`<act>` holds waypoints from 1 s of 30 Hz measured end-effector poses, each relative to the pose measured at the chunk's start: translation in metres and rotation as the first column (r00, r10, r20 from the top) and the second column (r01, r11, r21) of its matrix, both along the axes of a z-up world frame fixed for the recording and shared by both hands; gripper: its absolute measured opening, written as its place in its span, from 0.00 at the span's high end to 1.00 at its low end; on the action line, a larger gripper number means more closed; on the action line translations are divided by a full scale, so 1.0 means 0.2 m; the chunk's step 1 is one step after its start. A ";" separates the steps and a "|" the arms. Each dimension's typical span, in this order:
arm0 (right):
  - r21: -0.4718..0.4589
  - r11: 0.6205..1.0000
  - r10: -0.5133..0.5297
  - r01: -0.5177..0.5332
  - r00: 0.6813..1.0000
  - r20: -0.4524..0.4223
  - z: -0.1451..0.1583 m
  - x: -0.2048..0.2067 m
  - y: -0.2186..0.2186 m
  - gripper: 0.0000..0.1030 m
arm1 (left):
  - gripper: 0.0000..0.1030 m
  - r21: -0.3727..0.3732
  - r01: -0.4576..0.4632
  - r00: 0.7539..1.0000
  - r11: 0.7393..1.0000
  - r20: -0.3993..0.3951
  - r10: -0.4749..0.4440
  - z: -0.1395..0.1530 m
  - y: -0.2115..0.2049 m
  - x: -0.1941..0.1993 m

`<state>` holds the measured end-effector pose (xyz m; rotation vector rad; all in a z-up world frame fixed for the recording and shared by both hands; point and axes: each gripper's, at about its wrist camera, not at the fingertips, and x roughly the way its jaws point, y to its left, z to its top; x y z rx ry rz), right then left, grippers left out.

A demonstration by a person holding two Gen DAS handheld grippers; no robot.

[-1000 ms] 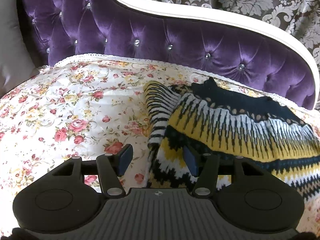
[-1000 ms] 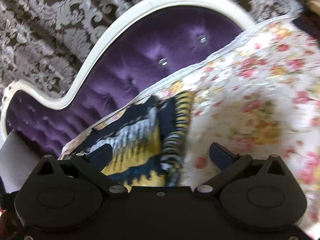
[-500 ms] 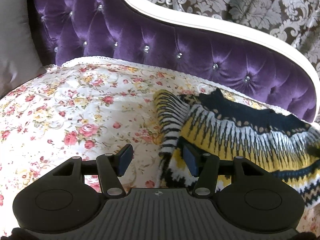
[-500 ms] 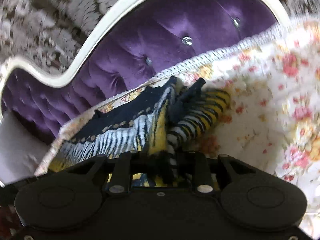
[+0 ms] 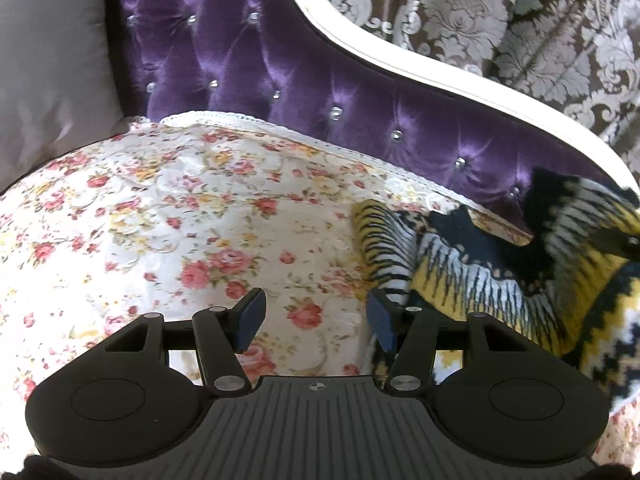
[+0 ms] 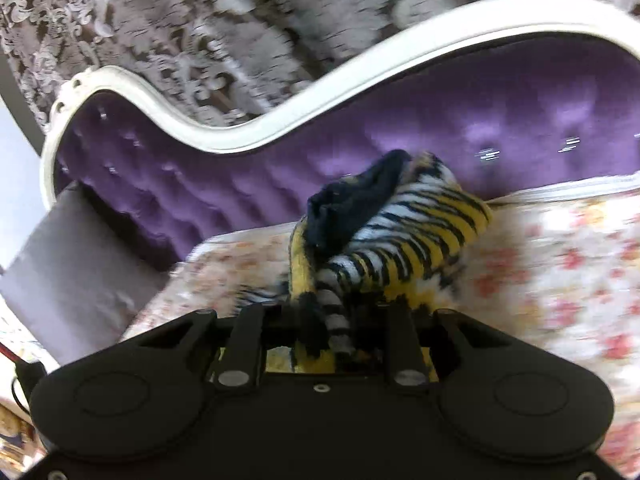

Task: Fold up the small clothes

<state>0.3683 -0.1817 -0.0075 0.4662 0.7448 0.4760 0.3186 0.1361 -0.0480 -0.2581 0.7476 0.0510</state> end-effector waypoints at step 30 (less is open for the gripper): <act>-0.058 0.992 0.121 -0.112 0.975 0.184 -0.06 -0.07 0.58 0.43 | 0.48 -0.030 -0.035 0.999 0.999 0.025 0.036 0.02 0.12 -0.04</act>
